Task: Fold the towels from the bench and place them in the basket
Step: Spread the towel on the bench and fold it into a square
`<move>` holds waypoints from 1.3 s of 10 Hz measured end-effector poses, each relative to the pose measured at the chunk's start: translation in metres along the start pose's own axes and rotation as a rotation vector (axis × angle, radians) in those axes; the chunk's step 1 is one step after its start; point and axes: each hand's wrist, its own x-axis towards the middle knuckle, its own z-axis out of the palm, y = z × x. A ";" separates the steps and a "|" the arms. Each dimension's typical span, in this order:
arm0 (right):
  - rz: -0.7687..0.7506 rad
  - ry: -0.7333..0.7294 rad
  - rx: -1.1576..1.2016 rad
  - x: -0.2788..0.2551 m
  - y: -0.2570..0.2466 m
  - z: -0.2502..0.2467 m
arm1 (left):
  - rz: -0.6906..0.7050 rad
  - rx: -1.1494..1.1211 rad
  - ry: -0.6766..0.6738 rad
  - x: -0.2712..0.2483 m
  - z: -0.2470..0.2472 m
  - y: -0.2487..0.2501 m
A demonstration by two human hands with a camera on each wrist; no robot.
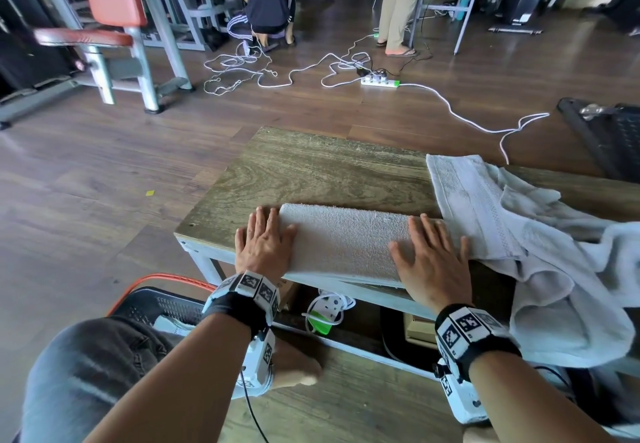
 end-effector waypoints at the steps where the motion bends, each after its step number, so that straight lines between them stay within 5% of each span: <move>1: -0.001 -0.001 0.001 0.000 0.001 0.001 | 0.070 -0.051 0.181 0.000 0.001 -0.002; 6: -0.021 0.042 0.048 0.001 0.002 0.002 | -0.049 0.223 -0.058 0.009 -0.040 0.042; 11: -0.031 0.068 0.069 -0.002 0.005 0.002 | -0.142 -0.058 -0.151 0.032 -0.054 0.057; 13: -0.068 -0.192 0.121 0.007 0.012 -0.016 | -0.091 -0.062 -0.075 0.027 -0.072 0.086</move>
